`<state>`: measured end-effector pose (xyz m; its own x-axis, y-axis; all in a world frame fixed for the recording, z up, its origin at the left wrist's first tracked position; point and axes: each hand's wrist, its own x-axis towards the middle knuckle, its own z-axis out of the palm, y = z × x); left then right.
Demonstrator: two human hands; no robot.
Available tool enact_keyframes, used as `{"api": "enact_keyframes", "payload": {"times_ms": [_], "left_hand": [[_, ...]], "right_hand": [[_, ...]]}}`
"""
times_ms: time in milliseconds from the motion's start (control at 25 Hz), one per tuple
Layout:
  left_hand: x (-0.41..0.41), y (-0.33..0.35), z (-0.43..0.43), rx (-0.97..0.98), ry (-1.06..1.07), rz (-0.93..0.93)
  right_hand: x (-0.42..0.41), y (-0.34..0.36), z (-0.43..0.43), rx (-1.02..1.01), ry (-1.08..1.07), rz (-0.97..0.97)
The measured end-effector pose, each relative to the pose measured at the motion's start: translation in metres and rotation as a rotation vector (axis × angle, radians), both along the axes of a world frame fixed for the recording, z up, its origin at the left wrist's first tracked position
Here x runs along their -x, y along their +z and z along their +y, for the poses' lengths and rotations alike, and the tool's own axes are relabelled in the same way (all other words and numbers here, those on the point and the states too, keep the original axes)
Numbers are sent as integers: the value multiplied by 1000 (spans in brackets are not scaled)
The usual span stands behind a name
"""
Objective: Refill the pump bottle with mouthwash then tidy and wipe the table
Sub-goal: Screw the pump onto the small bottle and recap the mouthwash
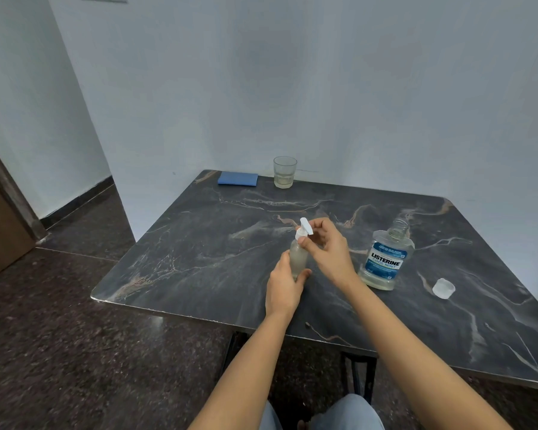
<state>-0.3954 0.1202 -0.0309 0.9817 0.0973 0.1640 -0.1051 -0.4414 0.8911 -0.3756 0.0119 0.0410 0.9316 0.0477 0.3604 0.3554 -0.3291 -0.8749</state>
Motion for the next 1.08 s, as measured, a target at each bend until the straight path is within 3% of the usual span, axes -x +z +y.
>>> {"api": "enact_keyframes", "payload": {"times_ms": [600,840,1080], "left_hand": [[0,1,0,7,-1,3],[0,0,0,0,-1,7],[0,0,0,5,2,2]], "right_hand": [[7,-4,-2,-41,-119,8],[3,0,1,-53,9,113],[8,-4,-2,-123,-51,44]]}}
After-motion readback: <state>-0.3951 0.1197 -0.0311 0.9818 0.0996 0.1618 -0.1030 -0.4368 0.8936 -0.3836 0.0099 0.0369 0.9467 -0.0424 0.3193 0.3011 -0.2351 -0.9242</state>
